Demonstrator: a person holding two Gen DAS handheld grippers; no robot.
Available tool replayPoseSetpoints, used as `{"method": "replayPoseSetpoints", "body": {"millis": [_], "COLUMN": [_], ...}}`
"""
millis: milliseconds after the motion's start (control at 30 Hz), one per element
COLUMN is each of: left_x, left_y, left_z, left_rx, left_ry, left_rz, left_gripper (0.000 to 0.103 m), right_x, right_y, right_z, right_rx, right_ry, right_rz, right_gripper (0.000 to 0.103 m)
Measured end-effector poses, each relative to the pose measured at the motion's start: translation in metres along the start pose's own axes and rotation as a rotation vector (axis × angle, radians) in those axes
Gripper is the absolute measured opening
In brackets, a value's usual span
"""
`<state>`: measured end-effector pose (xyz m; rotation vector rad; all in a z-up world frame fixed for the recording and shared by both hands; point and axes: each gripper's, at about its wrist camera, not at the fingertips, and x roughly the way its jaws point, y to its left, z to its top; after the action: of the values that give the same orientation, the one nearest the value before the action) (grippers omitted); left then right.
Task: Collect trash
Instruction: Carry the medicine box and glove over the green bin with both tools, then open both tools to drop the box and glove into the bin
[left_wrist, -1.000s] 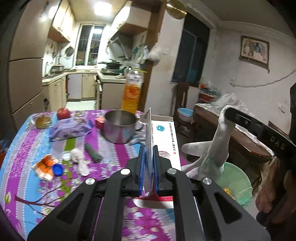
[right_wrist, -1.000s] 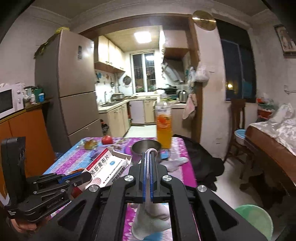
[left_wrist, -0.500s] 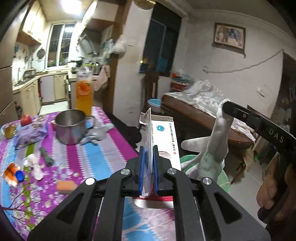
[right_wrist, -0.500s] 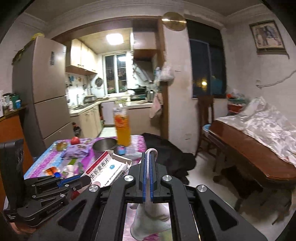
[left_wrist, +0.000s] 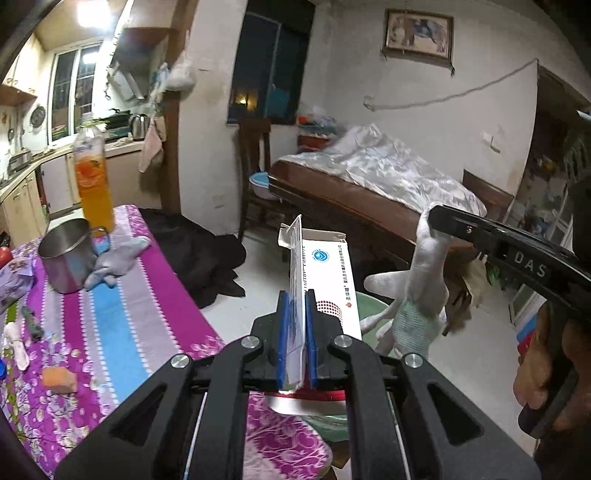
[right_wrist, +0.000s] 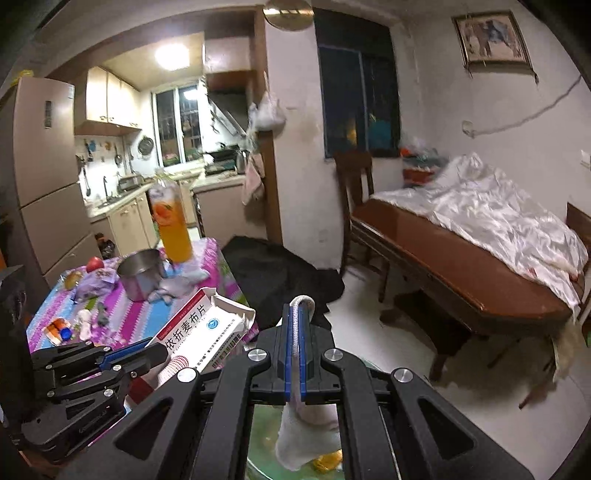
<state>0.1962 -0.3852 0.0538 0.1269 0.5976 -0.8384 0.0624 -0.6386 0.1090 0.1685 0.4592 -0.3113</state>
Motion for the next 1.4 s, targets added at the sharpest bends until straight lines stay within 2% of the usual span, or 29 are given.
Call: {"method": "replayPoseSetpoints", "body": {"millis": [333,733,1267,1367,1400], "left_x": [0.038,0.05,0.058,0.06,0.061], "left_y": [-0.019,-0.01,-0.017,-0.019,-0.02], "left_z": [-0.01,-0.018,-0.018,-0.017,-0.018], "left_rx": [0.025,0.017,0.024,0.03,0.035], "left_ry": [0.077,0.11,0.135,0.143,0.147], "left_rz": [0.013,0.066,0.069,0.072,0.074], "left_gripper": [0.007,0.007,0.007,0.009,0.014], "right_x": [0.042,0.056,0.07,0.07,0.071], "right_y": [-0.028,-0.046,-0.041,-0.044,-0.046], "right_z": [-0.018,-0.028,-0.032,-0.032,-0.032], "right_rx": [0.038,0.065,0.064,0.07,0.081], "right_ry": [0.113,0.151,0.201,0.197,0.196], "right_rz": [-0.004,-0.029,-0.015,-0.018,-0.01], "right_gripper": [0.003,0.003,0.003,0.004,0.008]}}
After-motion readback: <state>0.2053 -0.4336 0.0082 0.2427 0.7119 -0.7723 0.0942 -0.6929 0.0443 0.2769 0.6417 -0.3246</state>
